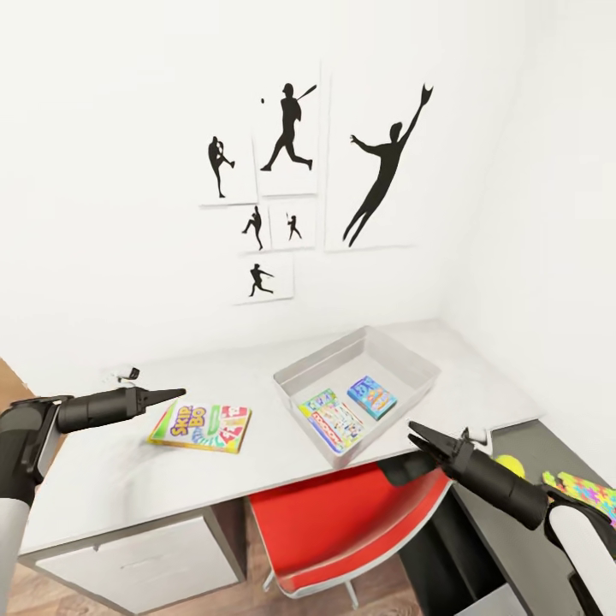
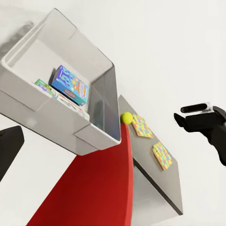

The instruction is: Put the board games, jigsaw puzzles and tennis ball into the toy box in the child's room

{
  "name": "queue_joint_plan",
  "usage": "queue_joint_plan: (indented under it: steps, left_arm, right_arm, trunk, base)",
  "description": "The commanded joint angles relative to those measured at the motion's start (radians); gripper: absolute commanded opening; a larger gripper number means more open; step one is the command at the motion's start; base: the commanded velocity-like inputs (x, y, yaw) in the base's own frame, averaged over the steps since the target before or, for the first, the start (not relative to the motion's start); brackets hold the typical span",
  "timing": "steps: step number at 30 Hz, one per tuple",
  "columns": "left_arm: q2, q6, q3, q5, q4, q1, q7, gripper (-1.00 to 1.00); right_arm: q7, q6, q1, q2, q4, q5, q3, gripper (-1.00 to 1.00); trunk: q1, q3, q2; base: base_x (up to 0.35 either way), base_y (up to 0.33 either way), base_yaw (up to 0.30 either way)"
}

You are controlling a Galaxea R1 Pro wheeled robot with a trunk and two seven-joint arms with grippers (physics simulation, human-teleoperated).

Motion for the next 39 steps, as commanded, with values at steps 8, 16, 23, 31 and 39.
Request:
queue_joint_plan:
  steps: [8,16,23,31,39]
  left_arm:
    - [0.0,0.011,0.024,-0.002,0.0,-0.001,-0.004,1.0]
    - [0.001,0.011,0.035,-0.004,0.0,-0.001,-0.004,1.0]
    - [0.002,0.013,0.08,-0.005,0.0,0.003,-0.004,1.0]
    - [0.002,0.025,0.111,-0.01,0.0,0.006,-0.004,1.0]
    - [0.003,0.03,0.116,-0.01,0.0,0.006,-0.004,1.0]
  right_arm:
    - [0.128,-0.098,0.037,-0.001,-0.003,-0.001,-0.011,1.0]
    - [0.146,-0.112,0.045,-0.004,0.0,-0.001,-0.018,1.0]
    - [0.149,-0.114,0.047,-0.006,0.005,0.0,-0.019,1.0]
    - [0.146,-0.116,0.047,-0.004,0.008,0.0,-0.018,1.0]
    - [0.143,-0.117,0.047,-0.004,0.012,0.001,-0.019,1.0]
  trunk:
    - [0.001,0.009,-0.002]
    - [0.001,0.011,-0.002]
    - [0.001,0.011,-0.002]
    - [0.001,0.011,-0.002]
    - [0.001,0.011,-0.002]
  base:
    - [-0.073,0.028,-0.067]
    - [-0.037,0.016,-0.012]
    - [-0.004,0.002,-0.001]
    - [0.0,0.0,0.0]
    - [0.0,0.0,0.0]
